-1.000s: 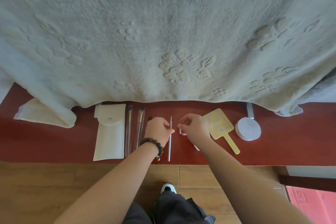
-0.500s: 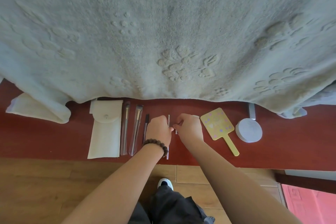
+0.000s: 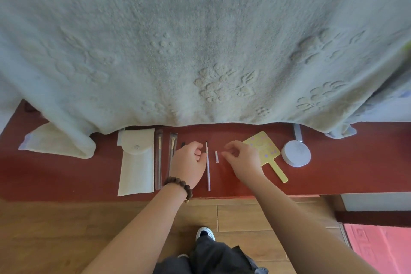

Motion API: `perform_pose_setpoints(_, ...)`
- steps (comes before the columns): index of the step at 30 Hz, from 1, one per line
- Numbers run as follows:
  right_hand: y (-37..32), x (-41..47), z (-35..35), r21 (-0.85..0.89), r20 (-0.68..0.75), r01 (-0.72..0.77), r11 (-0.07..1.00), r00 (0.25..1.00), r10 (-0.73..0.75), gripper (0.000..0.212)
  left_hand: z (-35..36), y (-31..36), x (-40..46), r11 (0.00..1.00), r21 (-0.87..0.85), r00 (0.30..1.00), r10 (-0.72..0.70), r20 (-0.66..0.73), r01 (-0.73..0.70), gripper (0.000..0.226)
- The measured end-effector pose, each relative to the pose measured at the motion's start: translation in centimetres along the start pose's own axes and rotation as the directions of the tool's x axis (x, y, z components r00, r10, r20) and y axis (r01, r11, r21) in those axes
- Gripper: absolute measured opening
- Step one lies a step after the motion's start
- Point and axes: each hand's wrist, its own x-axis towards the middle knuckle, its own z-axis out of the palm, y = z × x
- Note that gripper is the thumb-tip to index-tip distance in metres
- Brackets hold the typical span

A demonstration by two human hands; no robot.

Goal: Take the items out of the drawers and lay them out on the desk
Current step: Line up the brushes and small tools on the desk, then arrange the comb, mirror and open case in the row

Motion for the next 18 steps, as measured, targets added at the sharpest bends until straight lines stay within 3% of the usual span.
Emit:
perform_pose_setpoints(10, 4.8, -8.2, -6.7, 0.030, -0.229, -0.148, 0.989, 0.962, 0.151, 0.011, 1.6, 3.8, -4.5, 0.957, 0.035, 0.954, 0.285, 0.092, -0.290, 0.038)
perform_pose_setpoints(18, 12.4, -8.2, -12.8, -0.055, -0.280, -0.199, 0.979, 0.944, 0.176, 0.019, 6.8, 7.1, -5.7, 0.919, 0.184, 0.936, 0.329, 0.126, -0.348, 0.046)
